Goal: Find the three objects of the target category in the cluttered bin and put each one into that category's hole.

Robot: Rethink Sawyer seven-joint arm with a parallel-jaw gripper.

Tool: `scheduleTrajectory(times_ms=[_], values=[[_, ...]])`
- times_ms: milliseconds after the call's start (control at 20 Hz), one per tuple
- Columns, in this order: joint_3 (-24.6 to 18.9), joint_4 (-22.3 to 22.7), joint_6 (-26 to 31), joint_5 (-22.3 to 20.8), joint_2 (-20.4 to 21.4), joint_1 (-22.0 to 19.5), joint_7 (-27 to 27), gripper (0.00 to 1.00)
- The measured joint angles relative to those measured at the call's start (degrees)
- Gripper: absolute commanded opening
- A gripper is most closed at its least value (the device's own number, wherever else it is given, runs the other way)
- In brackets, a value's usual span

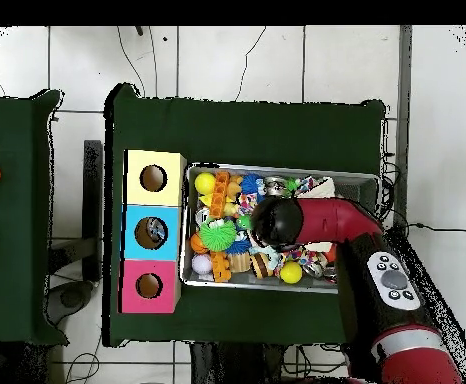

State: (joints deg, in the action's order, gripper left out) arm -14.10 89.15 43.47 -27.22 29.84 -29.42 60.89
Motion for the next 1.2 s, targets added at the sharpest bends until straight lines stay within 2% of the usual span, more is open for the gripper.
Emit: scheduleTrajectory(times_ms=[950,1200], values=[[2.30,0.18,-6.48,0.36,-1.22,0.94,0.00,1.00],[3.32,0.18,-6.65,0.36,-1.22,1.07,0.00,1.00]])
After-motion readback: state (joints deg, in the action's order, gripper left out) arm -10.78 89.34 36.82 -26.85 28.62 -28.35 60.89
